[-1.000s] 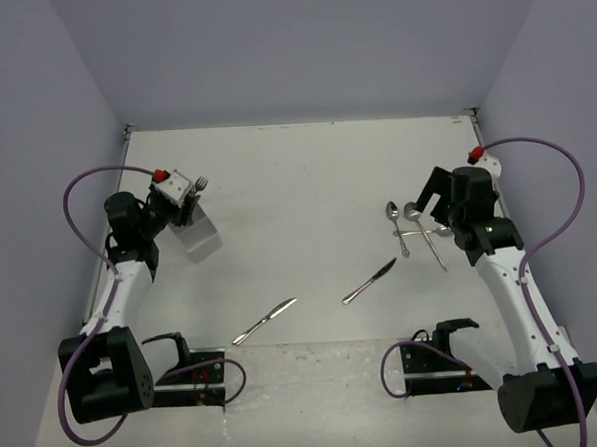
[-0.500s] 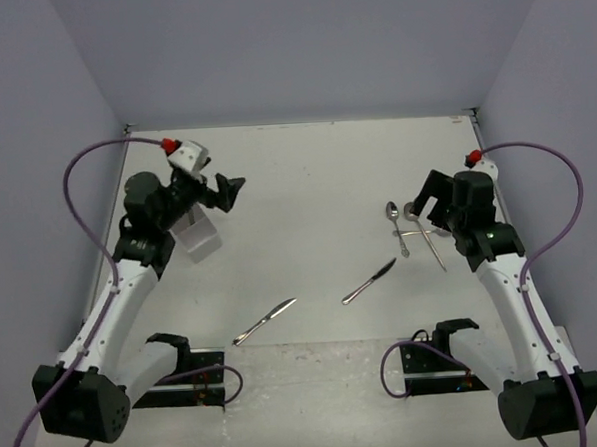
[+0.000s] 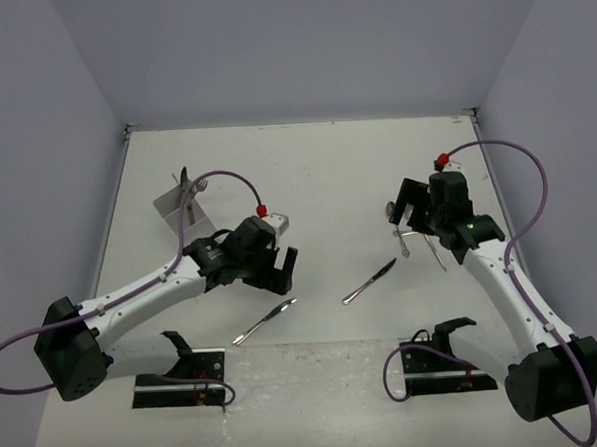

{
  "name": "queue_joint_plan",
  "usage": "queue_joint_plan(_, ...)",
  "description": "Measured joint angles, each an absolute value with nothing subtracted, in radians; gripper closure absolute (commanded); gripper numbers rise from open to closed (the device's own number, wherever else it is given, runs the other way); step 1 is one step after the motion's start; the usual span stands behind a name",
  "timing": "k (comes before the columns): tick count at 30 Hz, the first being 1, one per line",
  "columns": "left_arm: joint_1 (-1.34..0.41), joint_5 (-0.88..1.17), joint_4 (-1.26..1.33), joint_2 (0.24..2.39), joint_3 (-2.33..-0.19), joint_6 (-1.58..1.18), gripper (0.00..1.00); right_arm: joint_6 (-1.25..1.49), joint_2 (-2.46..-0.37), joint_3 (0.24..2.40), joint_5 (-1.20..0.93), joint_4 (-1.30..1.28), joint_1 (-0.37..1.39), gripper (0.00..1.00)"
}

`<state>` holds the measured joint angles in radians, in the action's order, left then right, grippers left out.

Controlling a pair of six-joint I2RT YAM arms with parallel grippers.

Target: Sort the eating utensils into containers

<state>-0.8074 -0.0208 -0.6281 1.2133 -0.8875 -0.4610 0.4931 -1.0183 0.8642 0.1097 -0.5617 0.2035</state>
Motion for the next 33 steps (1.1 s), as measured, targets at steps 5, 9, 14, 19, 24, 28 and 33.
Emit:
queue_joint_plan(5,-0.956,-0.021,-0.763,1.217,-0.825,-0.597,0.00,0.493,-1.042,0.857,0.086,-0.558,0.212,0.01)
queue_joint_plan(9,-1.030,-0.028,-0.854,1.255,-0.776,-0.675,0.02,0.489,-1.048,0.848,0.075,-0.545,0.216,0.01)
queue_joint_plan(14,-1.036,-0.045,-0.855,1.335,-0.721,-0.697,0.13,0.488,-1.079,0.846,0.060,-0.545,0.216,0.01)
queue_joint_plan(19,-1.037,-0.085,-0.839,1.392,-0.715,-0.698,0.21,0.484,-1.086,0.846,0.055,-0.542,0.216,0.01)
queue_joint_plan(24,-1.037,-0.089,-0.787,1.436,-0.720,-0.688,0.47,0.479,-1.087,0.846,0.052,-0.537,0.216,0.01)
queue_joint_plan(28,-1.037,-0.064,-0.769,1.458,-0.730,-0.658,0.77,0.477,-1.087,0.846,0.052,-0.536,0.216,0.01)
queue_joint_plan(33,-1.037,-0.073,-0.767,1.496,-0.762,-0.615,0.99,0.477,-1.087,0.846,0.053,-0.533,0.216,0.01)
